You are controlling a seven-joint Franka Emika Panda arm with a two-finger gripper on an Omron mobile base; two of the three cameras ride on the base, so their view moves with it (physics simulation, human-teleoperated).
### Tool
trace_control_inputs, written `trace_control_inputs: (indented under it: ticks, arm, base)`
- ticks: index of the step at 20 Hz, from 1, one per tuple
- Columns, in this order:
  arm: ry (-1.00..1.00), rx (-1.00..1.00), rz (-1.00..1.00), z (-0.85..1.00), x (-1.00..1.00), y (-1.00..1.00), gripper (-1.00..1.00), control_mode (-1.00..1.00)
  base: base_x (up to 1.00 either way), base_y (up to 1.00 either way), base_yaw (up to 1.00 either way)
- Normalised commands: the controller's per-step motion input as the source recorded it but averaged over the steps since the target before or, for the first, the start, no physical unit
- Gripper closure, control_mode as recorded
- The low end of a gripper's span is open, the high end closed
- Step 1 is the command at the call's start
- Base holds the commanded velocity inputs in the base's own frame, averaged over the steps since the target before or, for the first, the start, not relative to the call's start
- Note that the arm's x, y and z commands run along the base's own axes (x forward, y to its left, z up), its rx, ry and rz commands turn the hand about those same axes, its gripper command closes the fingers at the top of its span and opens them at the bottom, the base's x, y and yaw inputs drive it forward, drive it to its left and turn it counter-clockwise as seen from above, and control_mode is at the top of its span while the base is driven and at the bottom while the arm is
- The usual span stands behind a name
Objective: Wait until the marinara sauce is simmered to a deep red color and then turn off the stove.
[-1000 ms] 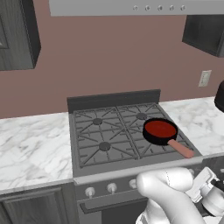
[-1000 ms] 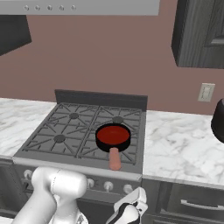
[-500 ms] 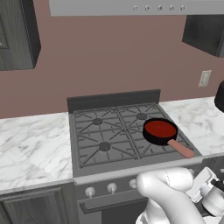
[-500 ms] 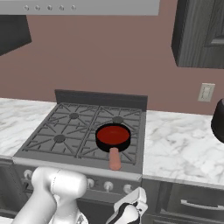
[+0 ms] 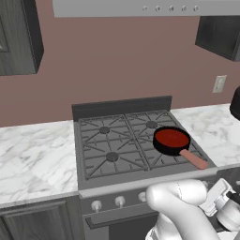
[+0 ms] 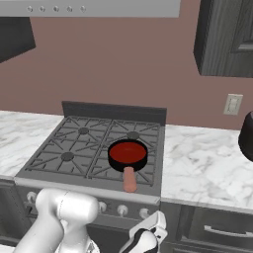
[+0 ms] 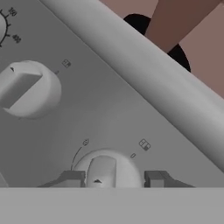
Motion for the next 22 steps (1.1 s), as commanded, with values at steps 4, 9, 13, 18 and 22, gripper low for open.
trace_control_inputs:
  ticks: [4, 9, 13, 18, 22]
  arm:
    - [-0.01, 0.04, -0.19, 0.00, 0.00, 0.00, 1.00, -1.00]
    - [-0.05, 0.09, -0.26, 0.00, 0.00, 0.00, 1.00, -1.00]
    - [-0.11, 0.12, -0.32, 0.00, -0.02, -0.11, 1.00, -1.00]
    - [-0.15, 0.15, -0.34, 0.02, 0.00, -0.27, 1.00, -1.00]
    - [-0.18, 0.18, -0.36, 0.10, 0.00, -0.31, 1.00, -1.00]
  base:
    - [0.00, 0.00, 0.00]
    - [0.00, 0.00, 0.00]
    - [0.00, 0.00, 0.00]
    - [0.00, 0.00, 0.00]
    - [0.00, 0.00, 0.00]
